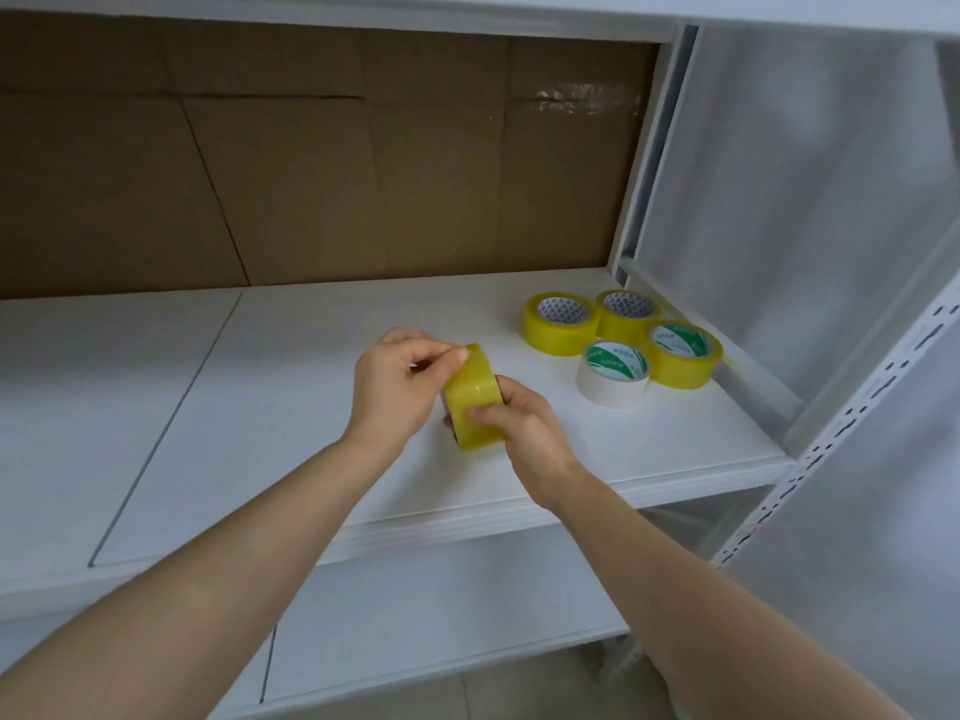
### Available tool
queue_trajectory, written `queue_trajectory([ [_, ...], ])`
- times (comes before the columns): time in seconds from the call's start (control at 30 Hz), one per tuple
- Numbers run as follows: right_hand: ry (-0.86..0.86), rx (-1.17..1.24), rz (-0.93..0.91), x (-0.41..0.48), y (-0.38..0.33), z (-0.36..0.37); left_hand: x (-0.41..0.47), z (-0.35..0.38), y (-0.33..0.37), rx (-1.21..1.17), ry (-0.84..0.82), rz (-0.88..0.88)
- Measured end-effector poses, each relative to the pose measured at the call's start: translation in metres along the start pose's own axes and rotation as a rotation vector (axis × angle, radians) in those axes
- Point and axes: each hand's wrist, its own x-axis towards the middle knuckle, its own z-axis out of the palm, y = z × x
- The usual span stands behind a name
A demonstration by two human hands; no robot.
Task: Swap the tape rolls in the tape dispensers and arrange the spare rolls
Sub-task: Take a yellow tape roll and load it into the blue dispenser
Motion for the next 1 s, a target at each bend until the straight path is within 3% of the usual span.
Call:
queue_trajectory([
  [0.3,-0.116,-0.068,0.030,0.011,0.013,0.059,-0.025,-0.061,-0.020,0.118,0.154,-0.180],
  [0.53,-0.271,-0.135,0.021,0.009,0.019,0.155,-0.052,-0.153,-0.040,0.005,0.315,-0.225],
  [0.63,-0.314,-0.141,0.042,0.004,0.024,0.210,-0.063,-0.204,-0.054,0.074,0.351,-0.290],
  [0.83,-0.172,-0.040,0.169,0.000,0.040,0.347,-0.093,-0.335,-0.086,0.081,0.464,-0.378],
  [1.0,-0.156,0.007,0.225,-0.005,0.053,0.450,-0.121,-0.435,-0.122,0.182,0.491,-0.420],
])
